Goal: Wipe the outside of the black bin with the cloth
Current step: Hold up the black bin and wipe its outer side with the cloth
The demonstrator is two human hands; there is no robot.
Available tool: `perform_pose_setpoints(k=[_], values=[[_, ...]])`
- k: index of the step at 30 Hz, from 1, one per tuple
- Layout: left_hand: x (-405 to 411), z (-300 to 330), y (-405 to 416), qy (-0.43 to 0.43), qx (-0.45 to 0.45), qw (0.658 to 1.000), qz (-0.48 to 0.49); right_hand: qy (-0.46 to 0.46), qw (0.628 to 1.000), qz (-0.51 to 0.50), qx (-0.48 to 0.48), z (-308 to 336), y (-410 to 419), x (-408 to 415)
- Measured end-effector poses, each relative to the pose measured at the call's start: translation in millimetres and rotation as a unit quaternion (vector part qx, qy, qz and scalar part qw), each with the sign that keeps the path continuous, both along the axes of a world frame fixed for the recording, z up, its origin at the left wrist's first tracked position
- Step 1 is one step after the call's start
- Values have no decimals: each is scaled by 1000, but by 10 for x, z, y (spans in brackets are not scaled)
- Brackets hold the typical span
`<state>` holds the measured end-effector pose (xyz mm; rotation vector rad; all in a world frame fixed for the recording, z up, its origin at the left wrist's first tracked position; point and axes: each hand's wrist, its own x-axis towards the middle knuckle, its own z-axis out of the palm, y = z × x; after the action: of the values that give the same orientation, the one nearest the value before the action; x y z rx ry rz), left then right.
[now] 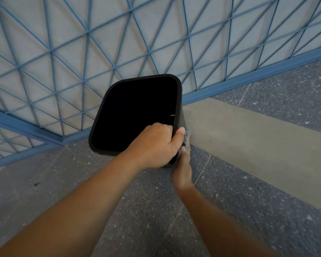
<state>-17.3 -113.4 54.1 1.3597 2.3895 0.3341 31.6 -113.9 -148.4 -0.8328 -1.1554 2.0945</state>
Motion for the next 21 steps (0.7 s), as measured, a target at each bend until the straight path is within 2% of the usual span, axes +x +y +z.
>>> perform_pose_setpoints(k=[3, 7, 11, 15, 18, 21], values=[[19, -1, -4, 6, -4, 1000, -1, -40, 997, 18, -68, -64, 87, -45], [5, -7, 6, 11, -4, 1000, -1, -15, 1000, 15, -22, 37, 102, -34], [14, -19, -10, 13, -9, 1000, -4, -80, 992, 24, -94, -99, 272, -101], [8, -8, 4, 9, -10, 1000, -6, -45, 993, 33, -105, -57, 380, -129], [-12, -24, 3, 10, -14, 1000, -5, -54, 993, 42, -94, -108, 392, -148], [7, -12, -6, 5, -16, 1000, -1, -64, 997, 30, -44, -11, 378, -149]])
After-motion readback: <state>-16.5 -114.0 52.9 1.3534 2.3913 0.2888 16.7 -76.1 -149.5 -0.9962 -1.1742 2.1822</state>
